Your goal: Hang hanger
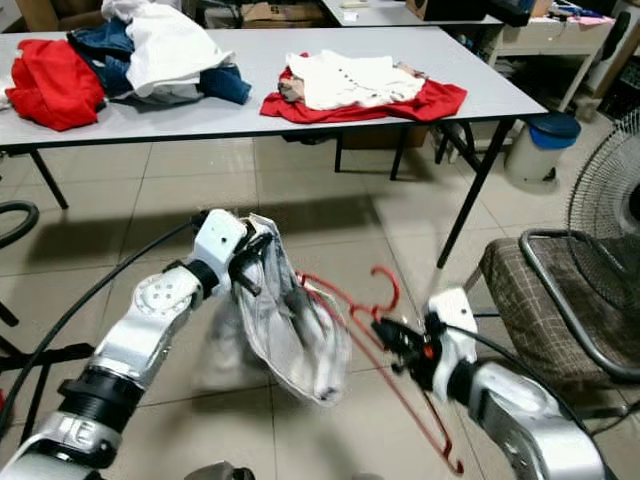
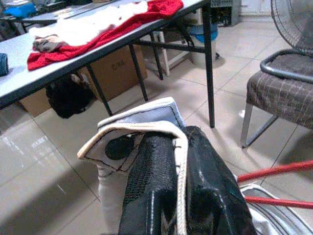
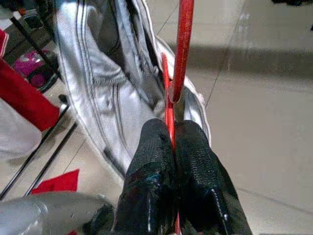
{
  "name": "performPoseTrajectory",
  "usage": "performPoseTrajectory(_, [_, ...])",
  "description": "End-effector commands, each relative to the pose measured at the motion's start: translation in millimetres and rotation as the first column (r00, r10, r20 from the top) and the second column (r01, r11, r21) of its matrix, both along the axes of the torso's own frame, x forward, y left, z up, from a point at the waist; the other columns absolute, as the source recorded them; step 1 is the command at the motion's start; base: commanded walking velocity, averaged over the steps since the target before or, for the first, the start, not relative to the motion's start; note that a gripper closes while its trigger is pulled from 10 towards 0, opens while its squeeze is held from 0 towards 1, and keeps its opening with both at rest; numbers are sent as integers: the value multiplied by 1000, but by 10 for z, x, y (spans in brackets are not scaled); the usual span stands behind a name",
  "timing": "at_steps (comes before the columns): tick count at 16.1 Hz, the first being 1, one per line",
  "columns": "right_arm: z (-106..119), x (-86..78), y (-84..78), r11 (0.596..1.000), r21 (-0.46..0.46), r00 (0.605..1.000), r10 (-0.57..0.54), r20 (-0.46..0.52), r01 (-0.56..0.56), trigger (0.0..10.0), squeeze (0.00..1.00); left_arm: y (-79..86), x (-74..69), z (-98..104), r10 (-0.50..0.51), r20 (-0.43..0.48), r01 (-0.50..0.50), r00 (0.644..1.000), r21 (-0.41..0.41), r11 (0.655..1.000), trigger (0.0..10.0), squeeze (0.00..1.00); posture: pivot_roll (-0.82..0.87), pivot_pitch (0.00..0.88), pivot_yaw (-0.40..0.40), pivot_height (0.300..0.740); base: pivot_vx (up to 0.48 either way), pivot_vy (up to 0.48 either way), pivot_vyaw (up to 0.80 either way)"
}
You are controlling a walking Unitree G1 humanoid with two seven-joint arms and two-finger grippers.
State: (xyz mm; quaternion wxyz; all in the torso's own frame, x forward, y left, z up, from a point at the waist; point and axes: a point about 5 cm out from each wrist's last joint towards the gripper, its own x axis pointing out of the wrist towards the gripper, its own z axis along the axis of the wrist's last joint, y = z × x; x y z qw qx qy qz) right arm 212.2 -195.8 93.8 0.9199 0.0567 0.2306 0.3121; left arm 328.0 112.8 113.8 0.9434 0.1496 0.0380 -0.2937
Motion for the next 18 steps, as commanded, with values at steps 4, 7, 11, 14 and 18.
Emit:
performPoseTrajectory(4, [-1, 70, -68, 999, -13, 999, -36, -22, 36, 10000, 0, -108, 63, 370, -79, 149, 86, 986, -38, 996, 0, 0, -165, 67, 2, 740, 0, 0, 0])
performPoseTrajectory(7, [44, 53, -83, 1000, -6, 999, -17, -27, 17, 10000, 0, -80, 94, 393, -87, 159, 88, 984, -2, 996, 0, 0, -165, 68, 2, 740, 0, 0, 0])
performPoseTrajectory(11, [-166, 184, -211, 987, 1, 982, -159, -105, 160, 10000, 0, -230, -43, 615, -231, 242, 253, 942, -64, 965, 0, 0, -166, 68, 10, 740, 0, 0, 0])
performPoseTrajectory(14, [-367, 325, -369, 935, 29, 923, -343, -174, 353, 10000, 0, -282, -103, 726, -265, 283, 291, 922, -52, 955, 0, 0, -157, 66, 4, 740, 0, 0, 0])
performPoseTrajectory(18, [-160, 546, -642, 810, 243, 844, -530, -88, 534, 10000, 0, -237, -205, 712, -295, 276, 316, 915, -35, 948, 0, 0, -156, 66, 9, 740, 0, 0, 0])
